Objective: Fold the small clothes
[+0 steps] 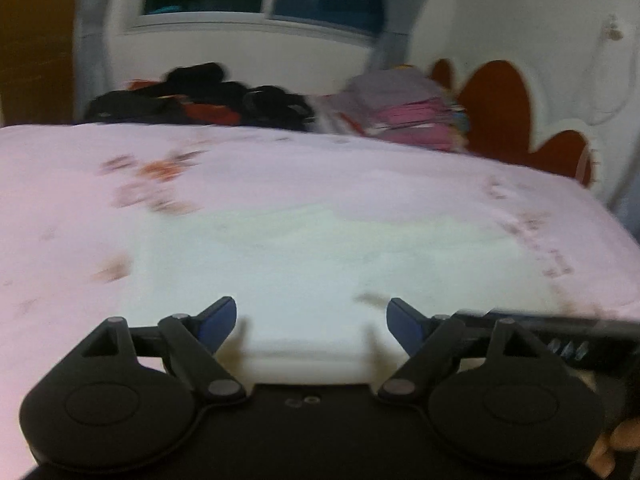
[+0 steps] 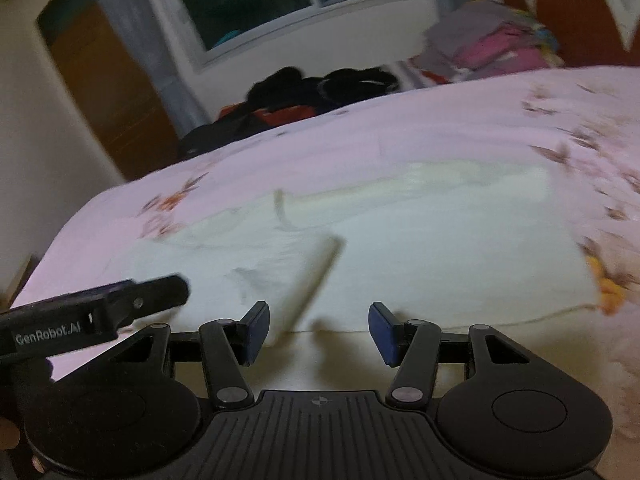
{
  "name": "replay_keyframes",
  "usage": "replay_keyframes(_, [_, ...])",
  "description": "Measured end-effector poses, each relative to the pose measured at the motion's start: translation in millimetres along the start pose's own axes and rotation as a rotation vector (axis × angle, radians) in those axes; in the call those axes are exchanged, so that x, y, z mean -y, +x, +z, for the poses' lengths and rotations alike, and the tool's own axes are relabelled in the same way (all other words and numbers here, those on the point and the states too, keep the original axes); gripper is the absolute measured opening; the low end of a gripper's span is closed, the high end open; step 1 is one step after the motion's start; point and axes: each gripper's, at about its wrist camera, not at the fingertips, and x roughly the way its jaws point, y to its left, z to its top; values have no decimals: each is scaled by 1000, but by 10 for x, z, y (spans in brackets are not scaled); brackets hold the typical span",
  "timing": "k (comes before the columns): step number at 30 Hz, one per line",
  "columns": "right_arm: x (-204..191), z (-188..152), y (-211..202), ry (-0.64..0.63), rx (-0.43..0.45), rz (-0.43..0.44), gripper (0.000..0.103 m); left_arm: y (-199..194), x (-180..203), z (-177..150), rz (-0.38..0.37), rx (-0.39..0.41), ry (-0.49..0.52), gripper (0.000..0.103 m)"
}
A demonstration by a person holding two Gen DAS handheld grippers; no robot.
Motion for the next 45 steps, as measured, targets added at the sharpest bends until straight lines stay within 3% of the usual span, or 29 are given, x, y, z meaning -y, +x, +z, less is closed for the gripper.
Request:
replay_keyframes(6, [-379,-76,306,-143,-35,-57,55,5,-269,-253,124,-72,-19,79])
replay_keyframes(11, [-375,-31,466,-163,-17,-128,54,152,-307,-275,182,-74,-27,76])
replay_keyframes(12, [-352,-11,449,-160,-8,-136,43,178,-329,-279,194,-68,-29,76])
replay_keyframes(14, [-276,46,397,-137,7,-127,8,218,-370,-287,208,-56,-38,76])
replay_keyframes(17, [-127,136,232,-101,58,-148,1,265,-399,-268,220,-37,-53,74])
replay_keyframes(23, [293,280,-77,-62,116,-240,0,277,-432,-247,228,-26,-60,71])
replay_keyframes(27, [582,278,-165,-15,105,-285,0,278,-421,-250,230,-22,-52,70])
replay_keyframes(30, [792,229,-165,126,44,-156,0,271,-431,-251,226,-25,-54,70])
replay_keyframes(34, [754,155,-101,162,11,-101,2,259,-424,-250,228,-28,-52,70])
replay_keyframes(35, [739,161,-67,158,-1,-97,8,257,-425,-250,227,-29,-53,70])
replay_keyframes(38, [662,140,8,155,2,-100,77,245,-423,-262,226,-28,-47,71])
replay_keyframes(40, [605,123,49,143,4,-95,78,243,-420,-268,225,-27,-45,71])
replay_keyframes(41, [582,85,72,140,3,-102,68,242,-421,-270,224,-27,-46,71])
replay_keyframes(42, [555,78,118,131,-10,-109,47,244,-429,-268,224,-27,-48,71])
replay_keyframes(43, [519,73,159,118,-22,-118,41,245,-428,-271,224,-27,-49,71])
replay_keyframes(45, [448,56,213,79,-28,-142,39,245,-426,-273,225,-25,-45,71])
